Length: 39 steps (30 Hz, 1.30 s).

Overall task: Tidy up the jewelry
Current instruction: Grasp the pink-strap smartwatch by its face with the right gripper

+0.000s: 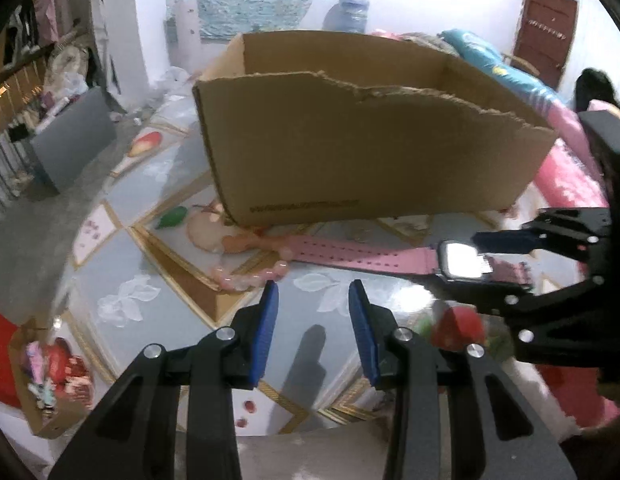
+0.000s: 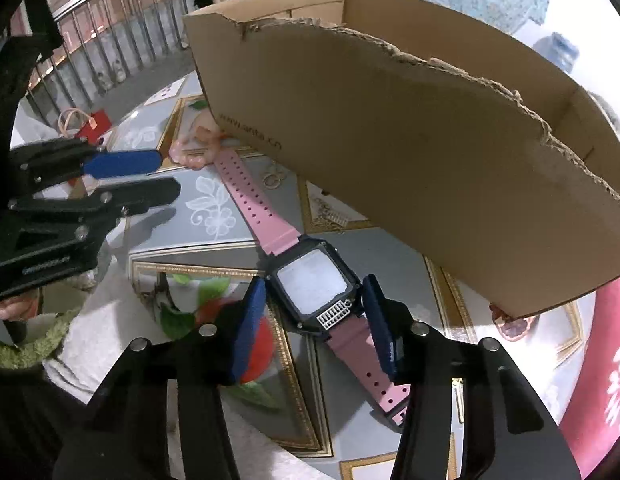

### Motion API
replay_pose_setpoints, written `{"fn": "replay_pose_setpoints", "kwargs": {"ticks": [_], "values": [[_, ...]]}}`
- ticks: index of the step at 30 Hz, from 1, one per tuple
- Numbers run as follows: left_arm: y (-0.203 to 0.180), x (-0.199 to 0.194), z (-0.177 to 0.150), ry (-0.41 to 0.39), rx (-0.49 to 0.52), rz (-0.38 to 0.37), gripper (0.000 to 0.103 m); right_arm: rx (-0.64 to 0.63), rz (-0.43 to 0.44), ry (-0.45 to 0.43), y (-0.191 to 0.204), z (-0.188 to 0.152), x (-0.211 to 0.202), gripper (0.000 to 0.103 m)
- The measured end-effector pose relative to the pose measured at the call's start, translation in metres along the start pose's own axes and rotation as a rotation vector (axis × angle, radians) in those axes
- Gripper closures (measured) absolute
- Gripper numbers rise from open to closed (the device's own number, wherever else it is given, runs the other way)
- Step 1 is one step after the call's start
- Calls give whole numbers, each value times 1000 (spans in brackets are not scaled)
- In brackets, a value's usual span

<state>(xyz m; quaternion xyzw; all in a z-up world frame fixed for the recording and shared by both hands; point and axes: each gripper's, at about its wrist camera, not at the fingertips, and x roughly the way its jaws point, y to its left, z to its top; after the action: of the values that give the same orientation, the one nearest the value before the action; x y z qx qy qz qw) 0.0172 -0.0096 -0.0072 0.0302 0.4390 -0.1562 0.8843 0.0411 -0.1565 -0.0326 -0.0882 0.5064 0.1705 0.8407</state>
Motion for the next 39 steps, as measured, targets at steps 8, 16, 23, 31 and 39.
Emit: {"fn": "replay_pose_setpoints", "kwargs": {"ticks": [8,16,23,31,39], "values": [[0,-2,-2,-17,-52,-142,68,284,223,82,-46,0,-8,103],[-10,-1,-3,-21,2,-75,68,103,104,-17,-17,2,-27,53],[-5,-5,-5,-32,1,-38,68,-64,44,18,14,3,0,55],[-5,-7,-7,-44,20,-30,68,-3,104,48,-3,4,1,57],[-10,2,-4,-23,20,-39,68,64,143,4,-11,-3,-18,46]]}}
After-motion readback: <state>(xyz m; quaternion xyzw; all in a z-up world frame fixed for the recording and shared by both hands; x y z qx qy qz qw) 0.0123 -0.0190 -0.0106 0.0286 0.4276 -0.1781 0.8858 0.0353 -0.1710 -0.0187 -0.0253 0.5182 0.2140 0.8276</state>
